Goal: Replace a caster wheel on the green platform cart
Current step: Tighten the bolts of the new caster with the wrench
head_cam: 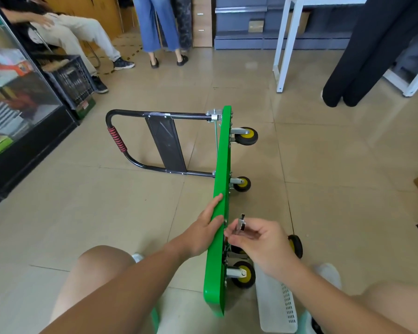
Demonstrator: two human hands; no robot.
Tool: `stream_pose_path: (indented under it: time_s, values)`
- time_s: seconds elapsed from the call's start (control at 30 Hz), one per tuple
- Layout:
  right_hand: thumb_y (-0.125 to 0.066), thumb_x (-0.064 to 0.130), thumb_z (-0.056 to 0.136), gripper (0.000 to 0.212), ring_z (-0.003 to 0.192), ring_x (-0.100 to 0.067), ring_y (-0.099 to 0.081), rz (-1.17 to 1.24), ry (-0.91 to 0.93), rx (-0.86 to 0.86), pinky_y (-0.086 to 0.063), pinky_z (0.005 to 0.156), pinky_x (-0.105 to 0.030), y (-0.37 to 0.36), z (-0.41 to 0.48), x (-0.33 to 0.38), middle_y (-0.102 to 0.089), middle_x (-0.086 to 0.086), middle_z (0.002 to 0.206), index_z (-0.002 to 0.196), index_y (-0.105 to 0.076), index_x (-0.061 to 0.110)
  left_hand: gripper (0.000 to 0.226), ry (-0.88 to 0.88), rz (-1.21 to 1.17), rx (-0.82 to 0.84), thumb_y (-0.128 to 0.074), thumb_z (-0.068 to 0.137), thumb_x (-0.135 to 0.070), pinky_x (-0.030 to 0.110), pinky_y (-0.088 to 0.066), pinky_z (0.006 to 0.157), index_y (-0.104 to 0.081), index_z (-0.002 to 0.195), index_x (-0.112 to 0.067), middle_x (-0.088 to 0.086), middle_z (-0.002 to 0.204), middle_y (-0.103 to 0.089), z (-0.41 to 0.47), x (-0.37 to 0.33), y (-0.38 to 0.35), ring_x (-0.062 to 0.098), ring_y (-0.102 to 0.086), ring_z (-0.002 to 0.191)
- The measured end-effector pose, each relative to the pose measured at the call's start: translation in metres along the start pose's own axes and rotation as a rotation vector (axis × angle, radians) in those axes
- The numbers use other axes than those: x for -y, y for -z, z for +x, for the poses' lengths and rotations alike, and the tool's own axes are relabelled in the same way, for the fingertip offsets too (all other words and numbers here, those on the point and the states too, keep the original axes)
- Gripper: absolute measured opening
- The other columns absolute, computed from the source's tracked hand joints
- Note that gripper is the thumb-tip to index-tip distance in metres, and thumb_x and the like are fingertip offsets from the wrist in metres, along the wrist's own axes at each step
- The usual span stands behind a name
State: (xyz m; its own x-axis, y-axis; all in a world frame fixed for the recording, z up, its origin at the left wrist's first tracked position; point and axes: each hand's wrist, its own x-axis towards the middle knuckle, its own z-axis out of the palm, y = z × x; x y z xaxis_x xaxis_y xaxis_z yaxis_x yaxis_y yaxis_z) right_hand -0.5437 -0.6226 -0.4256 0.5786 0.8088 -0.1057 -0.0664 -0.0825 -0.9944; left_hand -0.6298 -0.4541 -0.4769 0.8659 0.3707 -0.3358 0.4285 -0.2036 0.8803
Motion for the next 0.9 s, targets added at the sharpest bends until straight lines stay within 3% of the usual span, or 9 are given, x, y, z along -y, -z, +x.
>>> stream_pose_path:
  time_s: [0.07,0.2,0.3,0.47,0.6,0.77,0.9]
  values:
    - [-0.073,-0.013,0.08,0.02,0.086,-0.014,-0.072,-0.002,-0.004,0.007,-0.058,0.082,-0.025,-0.003,0.001,0.0,-0.076,-0.012,0.09,0.089,-0.076,0.005,0.058,0.0,-0.012,-0.013,-0.035,0.111,-0.039,0.011,-0.042,0.09,-0.008,0.161,-0.053,-0.005,0.164,-0.031,0.001,0.002,-0.001,0.005,-0.053,0.126]
    - [-0.073,-0.01,0.081,0.027,0.087,-0.009,-0.072,-0.019,-0.004,0.014,-0.057,0.083,-0.023,-0.007,0.003,0.001,-0.077,-0.002,0.087,0.088,-0.077,0.016,0.064,-0.009,-0.04,-0.017,-0.037,0.098,-0.055,0.035,-0.04,0.114,-0.01,0.156,-0.061,-0.003,0.165,-0.033,0.003,0.005,-0.001,0.014,-0.046,0.14]
    - [-0.075,-0.01,0.08,0.026,0.084,-0.01,-0.071,-0.078,0.009,0.034,-0.059,0.084,-0.027,-0.009,-0.002,0.0,-0.075,-0.007,0.087,0.082,-0.078,0.016,0.061,-0.006,-0.043,-0.023,-0.038,0.105,-0.046,0.032,-0.04,0.107,-0.012,0.158,-0.058,-0.001,0.16,-0.037,0.002,0.006,-0.002,0.013,-0.05,0.133]
    - [-0.078,-0.002,0.081,0.036,0.085,-0.017,-0.075,-0.19,0.117,0.061,-0.06,0.082,-0.029,-0.011,-0.007,-0.01,-0.073,-0.003,0.091,0.087,-0.077,0.033,0.066,-0.025,-0.064,-0.03,-0.039,0.095,-0.054,0.039,-0.037,0.118,-0.013,0.155,-0.062,-0.005,0.159,-0.036,0.005,0.01,-0.003,0.011,-0.048,0.135]
    - [-0.072,-0.003,0.087,0.032,0.09,-0.011,-0.073,-0.047,0.074,-0.025,-0.057,0.087,-0.027,-0.01,0.017,-0.011,-0.078,0.003,0.093,0.09,-0.079,0.028,0.059,-0.043,-0.072,-0.031,-0.041,0.098,-0.061,0.046,-0.04,0.117,-0.014,0.149,-0.071,-0.005,0.16,-0.036,0.011,0.019,-0.003,0.013,-0.049,0.137]
    - [-0.071,0.002,0.089,0.021,0.085,-0.021,-0.075,0.025,-0.103,-0.06,-0.062,0.082,-0.044,-0.004,0.055,-0.017,-0.078,-0.007,0.087,0.098,-0.074,0.02,0.052,-0.029,-0.034,-0.031,-0.039,0.108,-0.054,0.041,-0.037,0.119,-0.014,0.151,-0.068,-0.006,0.16,-0.037,0.013,0.019,0.0,0.014,-0.046,0.14]
    - [-0.069,-0.001,0.089,0.017,0.081,-0.023,-0.076,0.115,-0.194,-0.051,-0.063,0.071,-0.033,0.002,0.069,-0.014,-0.078,-0.01,0.09,0.101,-0.072,0.012,0.053,-0.055,-0.054,0.017,-0.032,0.107,-0.049,0.04,-0.028,0.125,-0.012,0.154,-0.064,-0.009,0.164,-0.026,0.013,0.021,0.001,0.01,-0.034,0.148]
